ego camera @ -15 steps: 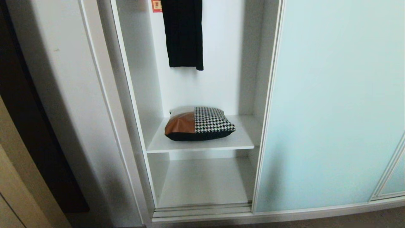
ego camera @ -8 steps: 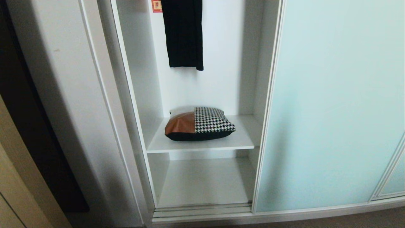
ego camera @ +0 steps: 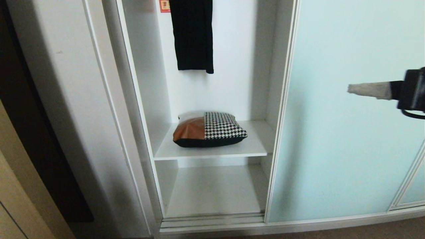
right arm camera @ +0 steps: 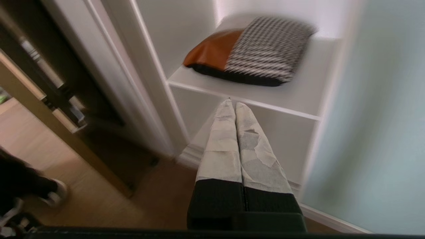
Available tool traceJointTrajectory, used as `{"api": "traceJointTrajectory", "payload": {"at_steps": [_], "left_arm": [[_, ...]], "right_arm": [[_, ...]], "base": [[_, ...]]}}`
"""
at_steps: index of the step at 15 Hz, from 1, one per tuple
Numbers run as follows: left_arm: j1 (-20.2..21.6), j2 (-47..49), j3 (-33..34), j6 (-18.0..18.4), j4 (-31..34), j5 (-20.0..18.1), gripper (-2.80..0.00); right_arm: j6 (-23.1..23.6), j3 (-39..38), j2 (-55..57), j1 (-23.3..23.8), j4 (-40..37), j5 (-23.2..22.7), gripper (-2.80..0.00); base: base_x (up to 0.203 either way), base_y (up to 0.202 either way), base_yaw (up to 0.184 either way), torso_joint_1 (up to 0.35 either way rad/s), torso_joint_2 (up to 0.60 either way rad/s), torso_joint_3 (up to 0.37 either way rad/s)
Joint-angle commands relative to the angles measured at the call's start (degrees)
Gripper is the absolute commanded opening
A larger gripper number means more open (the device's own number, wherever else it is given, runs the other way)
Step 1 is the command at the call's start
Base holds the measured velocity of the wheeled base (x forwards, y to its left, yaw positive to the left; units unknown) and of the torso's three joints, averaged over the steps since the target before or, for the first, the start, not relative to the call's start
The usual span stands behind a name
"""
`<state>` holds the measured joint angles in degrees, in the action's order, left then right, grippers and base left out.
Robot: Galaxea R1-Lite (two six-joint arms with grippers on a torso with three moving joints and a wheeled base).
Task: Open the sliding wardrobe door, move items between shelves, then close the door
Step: Open the door
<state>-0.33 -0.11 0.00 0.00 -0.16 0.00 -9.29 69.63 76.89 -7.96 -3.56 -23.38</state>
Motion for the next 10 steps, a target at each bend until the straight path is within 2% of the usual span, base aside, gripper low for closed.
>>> {"api": "traceJointTrajectory", "payload": {"at_steps": [1,4,8,10], "left_arm": [[0.0,0.0,0.0,0.0,0.0,0.0,-2.8],[0.0,0.0,0.0,0.0,0.0,0.0,-2.8],[0.0,0.0,0.0,0.0,0.0,0.0,-2.8],[0.0,0.0,0.0,0.0,0.0,0.0,-2.8]], "right_arm": [[-0.1,6.2,15.6,-1.2,1.9,-1.4,-2.8],[-0.8,11.5,24.6,-3.2,5.0,-1.2,-2.8],[-3.5,15.6,31.2,-3.8,6.9,-0.6,-2.8],[-3.9,17.0,35.2,-4.6,9.6,2.2,-2.8]], "base": [[0.0,0.0,0.0,0.0,0.0,0.0],[0.0,0.0,0.0,0.0,0.0,0.0],[0.0,0.0,0.0,0.0,0.0,0.0],[0.0,0.0,0.0,0.0,0.0,0.0]]}}
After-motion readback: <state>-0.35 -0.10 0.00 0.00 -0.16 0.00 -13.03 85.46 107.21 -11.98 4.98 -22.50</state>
